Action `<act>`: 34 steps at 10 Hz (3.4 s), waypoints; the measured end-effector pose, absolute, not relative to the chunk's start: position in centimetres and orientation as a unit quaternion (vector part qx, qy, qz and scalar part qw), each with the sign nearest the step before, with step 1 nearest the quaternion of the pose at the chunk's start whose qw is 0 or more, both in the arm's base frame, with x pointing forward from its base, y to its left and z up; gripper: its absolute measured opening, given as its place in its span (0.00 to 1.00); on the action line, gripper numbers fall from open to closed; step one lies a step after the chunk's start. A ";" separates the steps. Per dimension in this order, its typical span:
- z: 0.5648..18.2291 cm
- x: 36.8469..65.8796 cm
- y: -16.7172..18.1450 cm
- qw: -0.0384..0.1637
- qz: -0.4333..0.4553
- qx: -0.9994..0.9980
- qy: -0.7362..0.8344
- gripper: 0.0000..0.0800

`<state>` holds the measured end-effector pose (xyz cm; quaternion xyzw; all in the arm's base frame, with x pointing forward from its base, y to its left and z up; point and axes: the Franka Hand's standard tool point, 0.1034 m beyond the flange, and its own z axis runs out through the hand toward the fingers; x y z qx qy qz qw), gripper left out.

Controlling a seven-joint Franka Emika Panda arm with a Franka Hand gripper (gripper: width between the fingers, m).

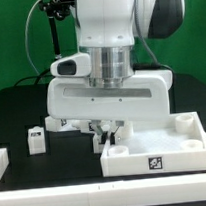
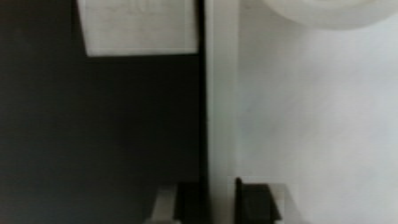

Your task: Assemble one leg

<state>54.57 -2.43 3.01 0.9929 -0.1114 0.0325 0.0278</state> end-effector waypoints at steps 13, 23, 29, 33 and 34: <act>3.0 59.0 -1.7 0.139 -0.003 0.985 -0.101 0.09; 4.2 59.0 -1.9 0.122 -0.020 0.986 -0.114 0.80; 9.8 56.4 -6.0 0.057 -0.048 0.989 -0.127 0.81; 8.7 54.8 -6.0 0.051 -0.024 0.990 -0.127 0.81; 8.1 53.0 -5.2 0.049 -0.023 0.991 -0.122 0.81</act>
Offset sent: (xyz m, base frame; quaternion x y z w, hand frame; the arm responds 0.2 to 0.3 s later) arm 0.0042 -0.0207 -0.0026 -0.0439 -0.0202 -0.0139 0.9987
